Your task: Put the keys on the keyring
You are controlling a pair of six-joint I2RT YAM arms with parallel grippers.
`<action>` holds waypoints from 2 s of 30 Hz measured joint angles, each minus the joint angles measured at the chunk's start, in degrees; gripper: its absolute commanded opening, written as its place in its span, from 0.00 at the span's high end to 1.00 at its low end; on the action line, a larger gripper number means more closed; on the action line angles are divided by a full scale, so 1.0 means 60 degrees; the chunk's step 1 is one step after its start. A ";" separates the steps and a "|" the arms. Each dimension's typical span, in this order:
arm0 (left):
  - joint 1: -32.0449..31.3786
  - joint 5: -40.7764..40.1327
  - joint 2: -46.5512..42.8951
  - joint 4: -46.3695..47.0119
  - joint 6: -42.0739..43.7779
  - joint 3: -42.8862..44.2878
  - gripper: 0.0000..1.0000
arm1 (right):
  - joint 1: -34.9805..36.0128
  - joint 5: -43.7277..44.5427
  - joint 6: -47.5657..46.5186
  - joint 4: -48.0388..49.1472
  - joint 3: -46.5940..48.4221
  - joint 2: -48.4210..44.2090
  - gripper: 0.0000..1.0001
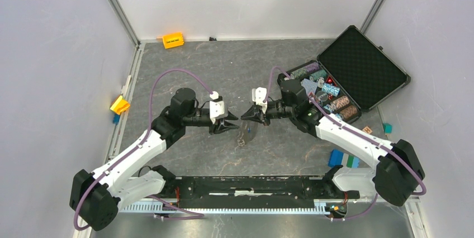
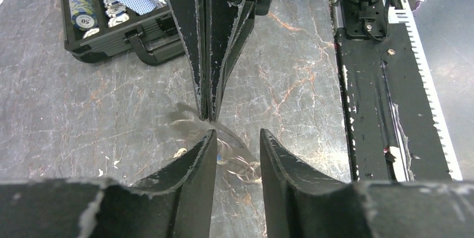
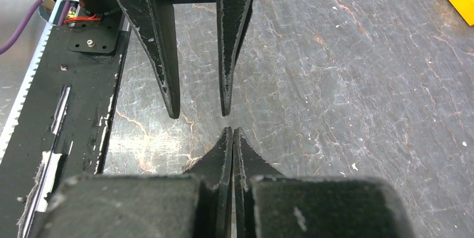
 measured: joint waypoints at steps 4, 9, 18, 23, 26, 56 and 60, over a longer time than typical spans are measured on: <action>0.0000 -0.0222 0.0004 -0.0036 0.0007 0.0000 0.60 | 0.0000 0.0171 -0.0069 -0.0029 -0.0004 -0.0051 1.00; 0.0000 -0.0831 0.0004 -0.0627 0.0342 0.0036 0.55 | 0.0000 0.0521 -0.0466 -0.0095 -0.0317 -0.0284 0.84; 0.0007 -0.3402 0.0135 -0.1574 0.0790 0.0142 0.32 | 0.0000 0.1734 -0.1158 -0.0412 -0.1009 -0.0597 0.53; 0.0211 -0.4991 0.2065 -0.2004 0.0597 0.1169 0.31 | -0.0033 0.2138 -0.1253 -0.0441 -0.1038 -0.0707 0.53; 0.0608 -0.5654 0.3854 -0.2452 0.0200 0.2426 0.36 | -0.0069 0.2368 -0.1355 -0.0525 -0.1126 -0.0994 0.54; 0.2310 -0.4809 1.0433 -0.6462 -0.1643 0.7996 0.58 | -0.0375 0.2521 -0.1887 -0.1100 -0.1880 -0.2011 0.55; 0.2430 -0.4594 1.0633 -0.6583 -0.1665 0.8284 0.61 | -0.0386 0.2492 -0.1887 -0.1096 -0.1880 -0.2022 0.55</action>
